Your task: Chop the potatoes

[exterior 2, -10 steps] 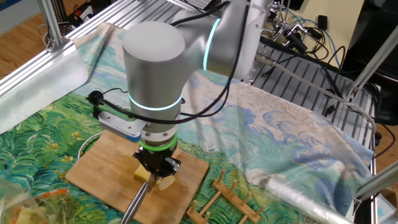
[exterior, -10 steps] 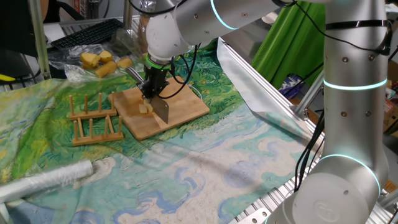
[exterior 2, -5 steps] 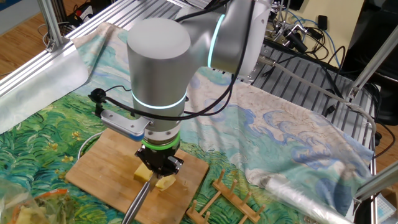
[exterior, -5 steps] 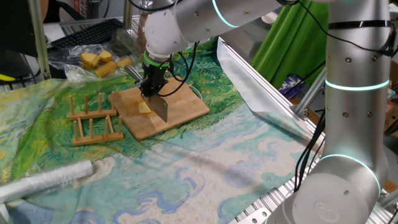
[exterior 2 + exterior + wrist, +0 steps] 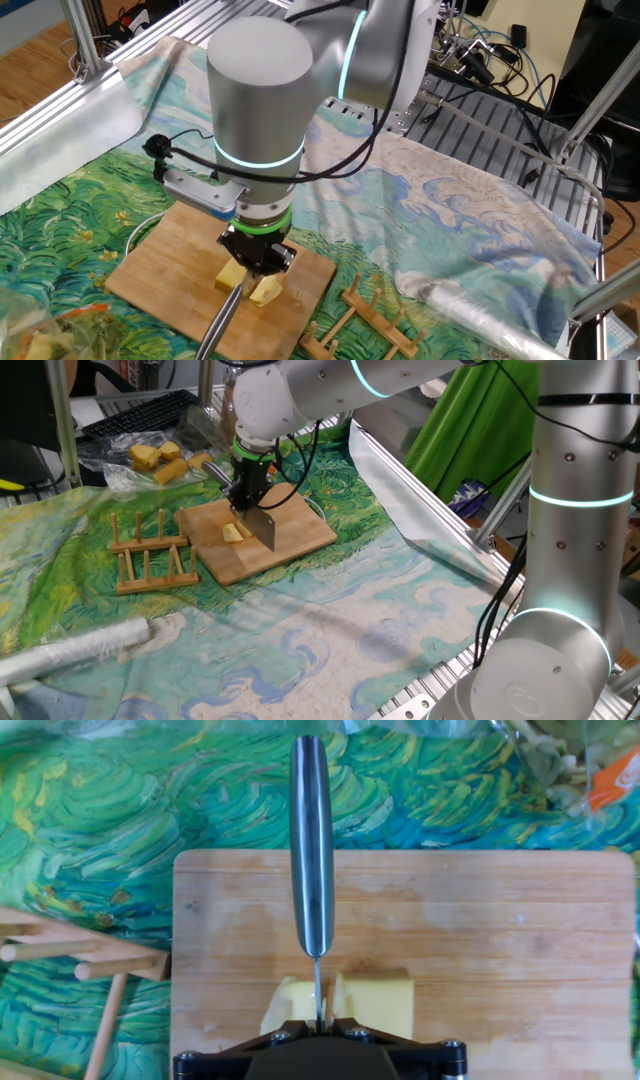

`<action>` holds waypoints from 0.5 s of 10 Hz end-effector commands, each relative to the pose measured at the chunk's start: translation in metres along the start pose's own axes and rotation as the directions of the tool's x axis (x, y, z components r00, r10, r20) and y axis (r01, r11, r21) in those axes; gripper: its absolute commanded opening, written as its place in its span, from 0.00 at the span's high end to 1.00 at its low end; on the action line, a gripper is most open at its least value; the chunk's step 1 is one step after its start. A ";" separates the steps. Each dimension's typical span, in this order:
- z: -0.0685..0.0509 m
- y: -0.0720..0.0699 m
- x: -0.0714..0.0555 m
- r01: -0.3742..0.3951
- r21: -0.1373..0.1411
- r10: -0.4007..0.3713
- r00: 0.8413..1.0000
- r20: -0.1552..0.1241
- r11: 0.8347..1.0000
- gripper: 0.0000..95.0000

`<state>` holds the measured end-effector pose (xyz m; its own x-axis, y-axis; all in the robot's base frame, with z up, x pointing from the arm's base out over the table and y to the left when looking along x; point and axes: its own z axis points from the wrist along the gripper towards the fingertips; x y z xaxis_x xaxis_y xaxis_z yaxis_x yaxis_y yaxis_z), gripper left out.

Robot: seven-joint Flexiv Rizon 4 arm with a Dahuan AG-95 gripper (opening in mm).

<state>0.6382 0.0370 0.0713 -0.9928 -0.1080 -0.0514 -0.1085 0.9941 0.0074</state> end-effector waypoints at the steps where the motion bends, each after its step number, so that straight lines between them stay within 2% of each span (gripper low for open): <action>1: -0.005 -0.003 -0.002 0.001 -0.001 -0.001 1.000 0.001 1.000 1.00; 5: -0.007 -0.015 -0.006 0.021 0.000 -0.021 1.000 0.001 1.000 1.00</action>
<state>0.6462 0.0200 0.0774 -0.9901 -0.1299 -0.0534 -0.1304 0.9914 0.0065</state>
